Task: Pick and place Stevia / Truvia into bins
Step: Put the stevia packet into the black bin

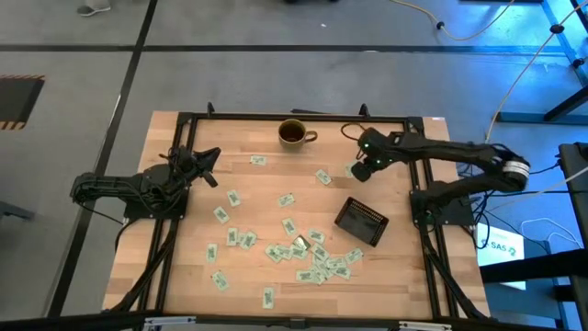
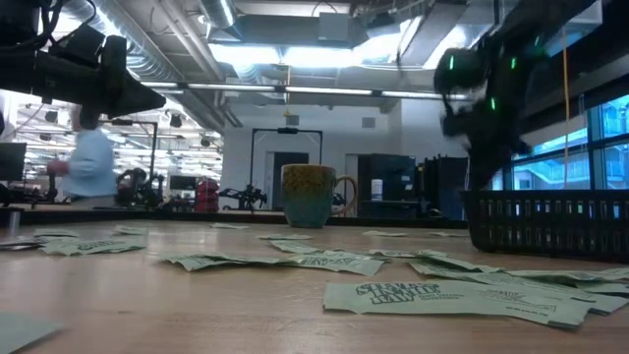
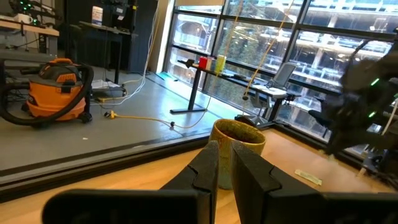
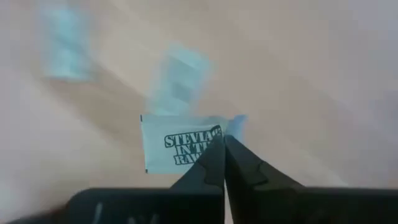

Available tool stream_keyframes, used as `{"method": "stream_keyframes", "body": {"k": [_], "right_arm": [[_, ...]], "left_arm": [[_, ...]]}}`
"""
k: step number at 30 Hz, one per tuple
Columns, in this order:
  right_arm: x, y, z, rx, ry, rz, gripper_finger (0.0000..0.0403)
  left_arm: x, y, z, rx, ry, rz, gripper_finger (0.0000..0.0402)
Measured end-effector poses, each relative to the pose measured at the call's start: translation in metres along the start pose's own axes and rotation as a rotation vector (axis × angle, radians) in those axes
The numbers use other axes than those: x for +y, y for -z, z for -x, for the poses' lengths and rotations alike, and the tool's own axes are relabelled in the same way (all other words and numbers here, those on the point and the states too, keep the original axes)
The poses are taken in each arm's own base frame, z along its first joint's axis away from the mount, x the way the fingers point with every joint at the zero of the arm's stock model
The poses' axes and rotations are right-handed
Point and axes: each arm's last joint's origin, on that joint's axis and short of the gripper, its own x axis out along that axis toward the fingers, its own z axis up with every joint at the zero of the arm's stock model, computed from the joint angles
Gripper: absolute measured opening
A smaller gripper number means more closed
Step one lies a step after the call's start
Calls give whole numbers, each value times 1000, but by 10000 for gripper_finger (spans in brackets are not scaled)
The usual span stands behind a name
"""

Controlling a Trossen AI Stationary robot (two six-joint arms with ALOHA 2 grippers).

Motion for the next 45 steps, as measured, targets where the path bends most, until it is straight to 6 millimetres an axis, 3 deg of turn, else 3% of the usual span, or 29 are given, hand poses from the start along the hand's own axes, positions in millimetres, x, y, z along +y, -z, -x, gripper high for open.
{"method": "stream_keyframes", "body": {"k": [7, 12, 21, 33, 38, 45], "right_arm": [[40, 9, 67, -102, -200, 254, 1], [74, 29, 78, -100, -269, 384, 1], [121, 66, 52, 19, -186, 410, 0], [143, 84, -9, 198, 19, 350, 0], [144, 85, -16, 216, 40, 359, 14], [142, 84, -9, 212, 31, 355, 62]], "left_arm": [[0, 0, 0, 0, 0, 0, 33], [0, 0, 0, 0, 0, 0, 33], [0, 0, 0, 0, -1, -40, 33], [1, 0, 0, -5, -29, -91, 33], [1, 0, 0, -5, -29, -91, 33], [1, 0, 0, -5, -29, -91, 33]]}}
